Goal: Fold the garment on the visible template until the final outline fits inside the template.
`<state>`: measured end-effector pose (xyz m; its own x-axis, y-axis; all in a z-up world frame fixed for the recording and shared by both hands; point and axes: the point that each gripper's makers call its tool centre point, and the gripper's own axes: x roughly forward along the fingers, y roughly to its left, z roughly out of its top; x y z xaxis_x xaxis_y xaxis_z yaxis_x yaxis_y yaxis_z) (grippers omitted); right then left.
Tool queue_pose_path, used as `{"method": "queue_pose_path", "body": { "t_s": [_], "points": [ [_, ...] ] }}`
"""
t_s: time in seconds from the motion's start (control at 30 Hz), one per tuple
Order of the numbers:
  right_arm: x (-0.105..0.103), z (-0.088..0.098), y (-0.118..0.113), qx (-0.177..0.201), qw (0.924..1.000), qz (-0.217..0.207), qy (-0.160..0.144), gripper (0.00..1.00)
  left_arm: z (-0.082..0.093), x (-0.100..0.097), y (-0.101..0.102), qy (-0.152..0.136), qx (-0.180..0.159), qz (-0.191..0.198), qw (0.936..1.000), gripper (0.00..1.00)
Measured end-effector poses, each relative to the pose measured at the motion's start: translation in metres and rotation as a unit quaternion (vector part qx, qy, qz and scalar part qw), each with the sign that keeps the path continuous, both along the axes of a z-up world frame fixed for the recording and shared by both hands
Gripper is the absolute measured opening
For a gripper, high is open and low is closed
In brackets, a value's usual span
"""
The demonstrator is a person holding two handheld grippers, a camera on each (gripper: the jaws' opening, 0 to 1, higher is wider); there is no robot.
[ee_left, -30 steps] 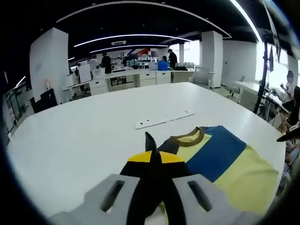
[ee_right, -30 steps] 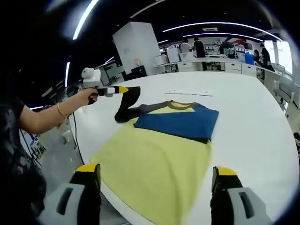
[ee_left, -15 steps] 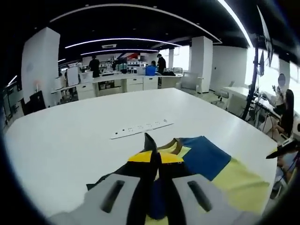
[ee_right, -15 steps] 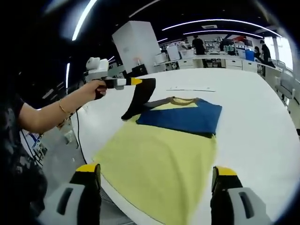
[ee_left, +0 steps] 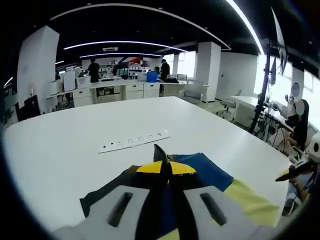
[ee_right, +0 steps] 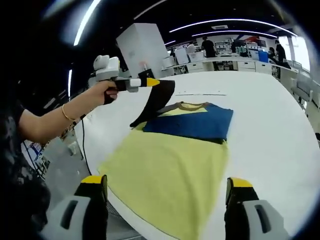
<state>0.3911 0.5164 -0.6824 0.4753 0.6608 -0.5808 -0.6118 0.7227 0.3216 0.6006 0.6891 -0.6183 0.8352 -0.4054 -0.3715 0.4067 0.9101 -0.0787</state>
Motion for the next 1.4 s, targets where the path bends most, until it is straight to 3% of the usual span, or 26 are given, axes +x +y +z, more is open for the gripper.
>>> {"method": "queue_pose_path", "body": {
  "t_s": [0.33,0.83,1.03,1.4],
  "points": [
    [-0.001,-0.001,-0.004,0.005,0.9999,-0.009,0.004,0.99,0.007,0.006,-0.036,-0.007,-0.006,-0.031,0.9995,0.0],
    [-0.003,-0.005,-0.014,0.005,0.9996,-0.025,0.009,0.99,-0.006,-0.013,-0.094,0.005,-0.038,-0.089,0.9953,0.0],
    [-0.003,-0.007,-0.016,0.007,0.9995,-0.03,0.012,0.99,-0.02,-0.026,-0.114,0.014,-0.035,-0.116,0.9925,0.0],
    [-0.002,-0.01,-0.022,0.005,0.9992,-0.037,0.016,0.99,-0.065,-0.048,-0.141,0.045,-0.02,-0.14,0.9889,0.01]
  ]
}}
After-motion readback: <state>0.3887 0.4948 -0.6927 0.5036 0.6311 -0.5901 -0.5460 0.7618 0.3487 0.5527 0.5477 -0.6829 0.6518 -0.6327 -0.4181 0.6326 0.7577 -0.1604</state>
